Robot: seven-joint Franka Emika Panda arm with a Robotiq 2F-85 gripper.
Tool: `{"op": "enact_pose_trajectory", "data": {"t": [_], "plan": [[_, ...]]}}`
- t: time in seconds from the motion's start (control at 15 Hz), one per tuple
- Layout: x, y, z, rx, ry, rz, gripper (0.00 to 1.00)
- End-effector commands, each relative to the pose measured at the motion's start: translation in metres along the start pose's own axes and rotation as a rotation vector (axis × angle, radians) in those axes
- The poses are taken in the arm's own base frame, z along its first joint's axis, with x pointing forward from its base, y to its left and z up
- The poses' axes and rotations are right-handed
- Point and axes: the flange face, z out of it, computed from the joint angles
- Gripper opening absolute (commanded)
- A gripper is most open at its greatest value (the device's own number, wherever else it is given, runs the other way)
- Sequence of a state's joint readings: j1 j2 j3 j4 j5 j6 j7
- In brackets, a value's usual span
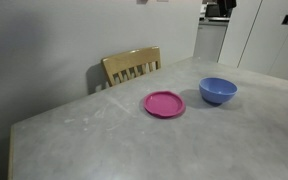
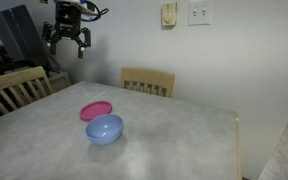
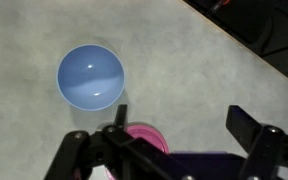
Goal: Take the plate and put it on the bowl
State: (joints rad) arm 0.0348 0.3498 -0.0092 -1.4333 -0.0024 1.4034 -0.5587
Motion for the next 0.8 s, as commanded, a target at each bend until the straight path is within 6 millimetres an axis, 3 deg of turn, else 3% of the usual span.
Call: {"op": "enact_pose_trajectory", "data": {"t": [0.0,0.13,0.4,0.73], "plan": [[0.002,0.002,0.001,0.002,-0.005,-0.004,1.00],[0.005,0.005,-0.001,0.003,0.032,0.001,1.00],[0.048,0.012,0.005,-0.031,0.276,0.014,1.00],[0.091,-0.011,0.038,-0.035,0.404,0.035,1.00]]}}
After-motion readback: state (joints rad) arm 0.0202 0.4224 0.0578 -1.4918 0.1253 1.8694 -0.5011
